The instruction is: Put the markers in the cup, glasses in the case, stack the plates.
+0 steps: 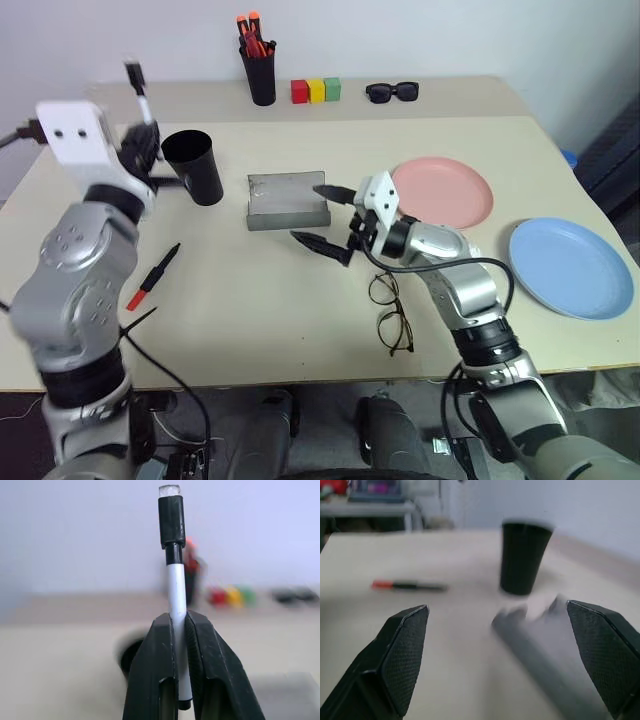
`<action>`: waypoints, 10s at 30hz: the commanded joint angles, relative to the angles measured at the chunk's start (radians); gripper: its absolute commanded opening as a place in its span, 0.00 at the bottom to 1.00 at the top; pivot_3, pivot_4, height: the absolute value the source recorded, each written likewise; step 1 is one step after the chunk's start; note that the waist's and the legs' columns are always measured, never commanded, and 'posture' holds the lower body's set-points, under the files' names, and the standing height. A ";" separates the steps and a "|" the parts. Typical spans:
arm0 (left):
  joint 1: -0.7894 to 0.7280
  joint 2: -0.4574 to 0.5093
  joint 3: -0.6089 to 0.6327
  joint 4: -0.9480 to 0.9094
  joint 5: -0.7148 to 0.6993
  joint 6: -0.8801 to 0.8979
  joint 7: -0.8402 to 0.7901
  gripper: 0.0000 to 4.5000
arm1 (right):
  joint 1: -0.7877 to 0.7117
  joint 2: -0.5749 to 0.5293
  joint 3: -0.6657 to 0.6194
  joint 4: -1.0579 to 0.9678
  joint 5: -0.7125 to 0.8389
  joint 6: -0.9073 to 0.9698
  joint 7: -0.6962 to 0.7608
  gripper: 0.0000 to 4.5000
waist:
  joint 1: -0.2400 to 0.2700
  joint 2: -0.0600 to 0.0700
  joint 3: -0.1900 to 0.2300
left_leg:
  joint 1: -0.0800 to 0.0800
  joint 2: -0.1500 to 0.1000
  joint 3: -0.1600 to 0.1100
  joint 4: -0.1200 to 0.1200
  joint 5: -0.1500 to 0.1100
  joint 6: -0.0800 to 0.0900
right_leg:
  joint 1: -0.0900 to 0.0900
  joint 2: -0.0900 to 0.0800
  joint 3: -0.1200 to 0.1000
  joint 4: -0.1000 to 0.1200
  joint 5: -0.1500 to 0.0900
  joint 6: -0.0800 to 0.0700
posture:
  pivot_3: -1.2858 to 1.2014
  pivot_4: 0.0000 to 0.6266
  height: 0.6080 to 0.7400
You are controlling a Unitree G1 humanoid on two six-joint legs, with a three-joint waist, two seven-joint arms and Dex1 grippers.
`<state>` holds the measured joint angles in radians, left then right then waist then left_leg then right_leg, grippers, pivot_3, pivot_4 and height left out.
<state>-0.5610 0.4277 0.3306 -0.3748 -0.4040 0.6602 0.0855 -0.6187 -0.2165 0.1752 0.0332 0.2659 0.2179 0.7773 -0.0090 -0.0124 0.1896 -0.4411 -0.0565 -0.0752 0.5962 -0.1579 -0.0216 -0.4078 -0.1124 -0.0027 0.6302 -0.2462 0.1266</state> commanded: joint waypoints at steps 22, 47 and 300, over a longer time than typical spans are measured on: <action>-0.295 -0.131 -0.113 0.927 0.355 -0.793 0.112 0.01 | -0.038 0.146 0.009 0.026 -0.079 -0.094 -0.183 1.00 | -0.005 0.000 0.000 | -0.001 0.000 0.002 0.000 0.000 0.000 | -0.001 0.000 0.000 0.002 0.002 0.004 | 0.52 0.24 1.00; -0.097 -0.060 0.070 0.373 0.042 -0.151 0.035 0.71 | -0.037 0.146 0.002 0.022 -0.076 -0.079 -0.173 1.00 | -0.021 0.000 0.000 | 0.000 0.000 0.000 0.000 0.000 0.000 | -0.003 0.001 0.000 0.004 0.002 0.004 | 0.52 0.24 1.00; 0.927 0.172 0.067 -0.089 -0.024 -0.525 -0.896 0.63 | -0.344 -0.225 0.364 0.021 -0.044 0.347 0.175 0.01 | -0.005 0.001 0.000 | -0.003 0.003 0.002 -0.003 -0.006 0.004 | -0.004 -0.006 -0.001 -0.013 -0.002 -0.006 | 0.52 0.24 1.00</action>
<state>0.3556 0.6037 0.3755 -0.4197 -0.4057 0.1606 -0.8057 -0.9461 -0.4482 0.5446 0.0482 0.2555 0.6066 0.9384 -0.0139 -0.0118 0.1900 -0.4438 -0.0533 -0.0731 0.5937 -0.1636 -0.0181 -0.4117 -0.1182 -0.0039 0.6174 -0.2484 0.1206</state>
